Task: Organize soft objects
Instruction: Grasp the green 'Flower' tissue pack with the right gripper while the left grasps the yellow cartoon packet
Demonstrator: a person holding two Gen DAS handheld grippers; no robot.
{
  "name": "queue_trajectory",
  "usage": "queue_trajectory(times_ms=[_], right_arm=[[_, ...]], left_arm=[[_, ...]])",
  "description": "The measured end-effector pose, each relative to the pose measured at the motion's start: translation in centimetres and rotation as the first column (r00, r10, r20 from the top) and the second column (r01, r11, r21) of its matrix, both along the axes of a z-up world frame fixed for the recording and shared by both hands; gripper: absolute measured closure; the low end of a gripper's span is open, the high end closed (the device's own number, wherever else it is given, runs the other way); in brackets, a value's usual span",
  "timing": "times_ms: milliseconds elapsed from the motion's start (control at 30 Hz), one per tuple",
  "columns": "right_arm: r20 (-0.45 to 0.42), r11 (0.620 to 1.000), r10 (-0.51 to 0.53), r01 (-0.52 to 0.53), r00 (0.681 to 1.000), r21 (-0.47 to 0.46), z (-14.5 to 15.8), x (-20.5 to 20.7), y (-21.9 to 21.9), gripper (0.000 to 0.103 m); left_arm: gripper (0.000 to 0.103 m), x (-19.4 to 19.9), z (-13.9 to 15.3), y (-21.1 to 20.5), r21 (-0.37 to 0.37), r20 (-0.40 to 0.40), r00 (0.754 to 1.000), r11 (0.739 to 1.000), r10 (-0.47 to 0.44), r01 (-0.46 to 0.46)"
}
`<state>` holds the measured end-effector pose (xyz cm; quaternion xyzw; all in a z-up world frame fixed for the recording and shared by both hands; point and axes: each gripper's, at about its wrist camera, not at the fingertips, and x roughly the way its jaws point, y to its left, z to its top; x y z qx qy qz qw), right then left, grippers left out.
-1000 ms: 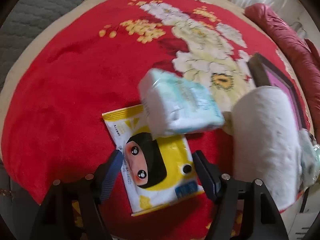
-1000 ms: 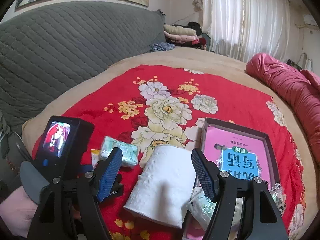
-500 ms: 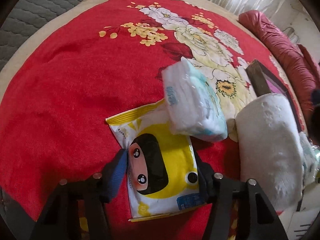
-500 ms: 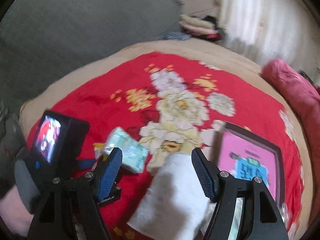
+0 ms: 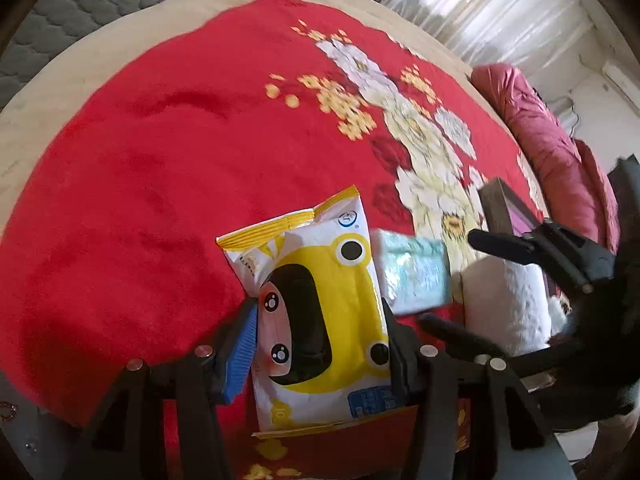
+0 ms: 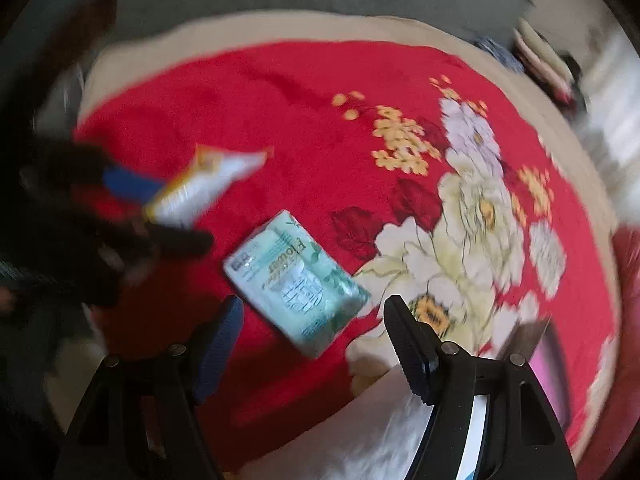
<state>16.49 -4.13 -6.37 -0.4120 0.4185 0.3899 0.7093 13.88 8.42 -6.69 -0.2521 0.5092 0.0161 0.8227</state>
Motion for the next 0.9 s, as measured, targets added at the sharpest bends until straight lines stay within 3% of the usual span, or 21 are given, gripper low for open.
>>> queue_trajectory(times_ms=[100,233,300,367,400,500,667,833,900], right_arm=[[0.018,0.992,0.082,-0.080,0.996,-0.096,-1.4,0.0,1.5,0.029],[0.003,0.980,0.151,-0.149,0.989,-0.129,-2.6,0.9,3.1,0.029],[-0.041,0.978,0.146,-0.150,0.988,-0.145,-3.3,1.5,3.6,0.029],[-0.088,0.979,0.126,-0.138,0.988,-0.148,-3.8,2.1,3.8,0.036],[-0.112,0.984,0.115,-0.129,0.987,-0.125,-3.6,2.3,3.8,0.045],[-0.128,0.994,0.076,-0.086,0.989,-0.074,-3.1,2.3,3.2,0.052],[-0.125,0.997,0.004,0.006,0.992,0.080,-0.6,1.6,1.4,0.053],[-0.055,0.963,-0.141,0.150,0.988,0.224,3.4,0.4,-1.8,0.053],[-0.047,0.921,-0.228,0.231,0.973,0.314,5.7,-0.5,-4.2,0.053]], left_arm=[[0.048,0.1,0.1,0.7,-0.004,0.008,1.000,1.000,0.010,-0.010],[0.048,0.1,-0.2,0.9,-0.016,0.002,1.000,1.000,0.001,-0.001],[0.048,0.1,-0.3,1.0,-0.017,0.001,1.000,1.000,-0.001,0.001],[0.048,0.0,-0.3,1.1,-0.019,0.001,1.000,1.000,-0.002,0.002],[0.048,0.1,-0.3,1.1,-0.017,0.002,1.000,1.000,-0.001,0.001],[0.048,0.1,-0.2,1.0,-0.011,0.007,1.000,1.000,-0.004,0.004],[0.048,-0.2,0.5,0.5,0.012,0.023,1.000,1.000,-0.012,0.012],[0.048,-0.7,2.3,-0.4,0.051,0.066,0.997,0.998,-0.029,0.025],[0.048,-0.9,3.0,-1.1,0.078,0.078,0.996,0.996,-0.042,0.036]])
